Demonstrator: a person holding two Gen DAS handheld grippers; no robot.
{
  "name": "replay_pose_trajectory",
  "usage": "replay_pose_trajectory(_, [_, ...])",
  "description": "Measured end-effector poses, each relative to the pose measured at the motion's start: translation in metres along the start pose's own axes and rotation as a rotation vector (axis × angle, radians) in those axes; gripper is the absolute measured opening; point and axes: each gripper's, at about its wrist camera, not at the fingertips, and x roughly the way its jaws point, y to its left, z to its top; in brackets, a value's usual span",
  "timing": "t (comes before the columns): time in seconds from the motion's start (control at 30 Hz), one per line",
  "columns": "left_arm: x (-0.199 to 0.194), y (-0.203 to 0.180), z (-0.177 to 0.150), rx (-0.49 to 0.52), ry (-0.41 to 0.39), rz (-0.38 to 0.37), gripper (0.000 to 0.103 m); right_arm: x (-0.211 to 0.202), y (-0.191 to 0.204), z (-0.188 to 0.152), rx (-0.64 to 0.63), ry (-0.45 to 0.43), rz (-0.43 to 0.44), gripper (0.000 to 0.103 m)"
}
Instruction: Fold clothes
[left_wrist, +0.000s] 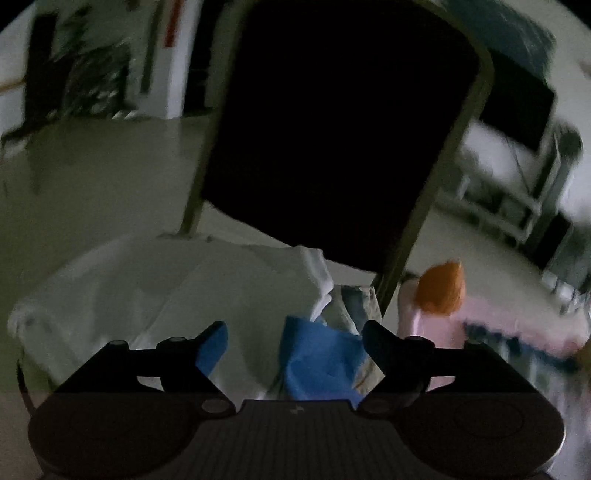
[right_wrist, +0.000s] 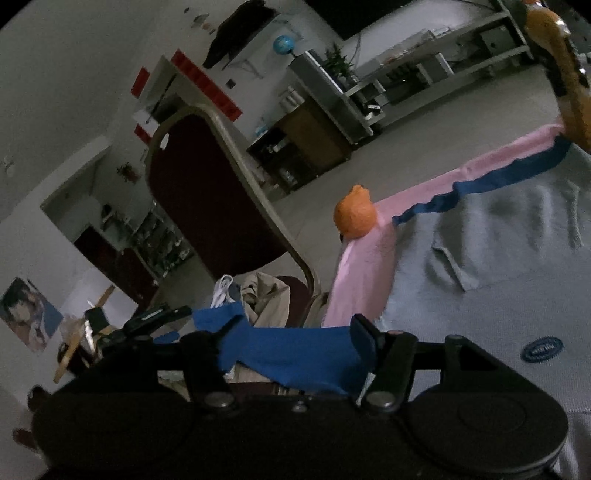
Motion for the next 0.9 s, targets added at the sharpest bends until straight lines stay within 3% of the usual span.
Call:
replay_pose_trajectory(0.13, [0.02,-0.022,0.001,0.188,0.039,0.037,0.059,0.001,-0.005,0.001,0.01,-0.01,-0.014,0.061])
replay_pose_trajectory(0.17, [0.026,-0.026,-0.001,0.231,0.053,0.045,0.048,0.003,-0.006,0.001,0.011,-0.008,-0.018,0.061])
replay_pose_trajectory(0.2, [0.032,-0.029,-0.003,0.266,0.072,0.046,0.025,0.005,-0.007,0.001,0.01,-0.004,-0.02,0.061])
replay_pose_trajectory(0.27, [0.034,-0.038,-0.008,0.33,0.093,0.062,0.003,0.01,-0.006,0.0,0.004,0.006,-0.027,0.061])
replay_pose_trajectory(0.33, [0.026,-0.046,-0.015,0.379,0.057,0.074,0.003,0.013,-0.006,-0.002,-0.007,0.016,-0.035,0.062])
replay_pose_trajectory(0.43, [-0.003,-0.048,-0.02,0.36,-0.073,0.043,0.003,0.015,-0.006,-0.003,-0.014,0.019,-0.04,0.063])
replay_pose_trajectory(0.53, [-0.041,-0.035,-0.03,0.234,-0.281,0.031,0.003,0.014,-0.008,-0.004,-0.007,0.018,-0.04,0.063])
replay_pose_trajectory(0.6, [-0.052,-0.018,-0.038,0.102,-0.363,0.052,0.003,0.014,-0.01,-0.004,0.0,0.02,-0.038,0.064])
replay_pose_trajectory(0.67, [-0.045,-0.004,-0.046,0.012,-0.379,0.094,0.003,0.016,-0.011,-0.006,0.005,0.025,-0.039,0.064])
replay_pose_trajectory(0.83, [0.003,0.012,-0.061,-0.062,-0.263,0.219,0.003,0.021,-0.01,-0.007,0.008,0.053,-0.037,0.064])
replay_pose_trajectory(0.9, [0.009,0.015,-0.06,-0.07,-0.227,0.252,0.008,0.02,-0.01,-0.006,0.011,0.054,-0.038,0.064])
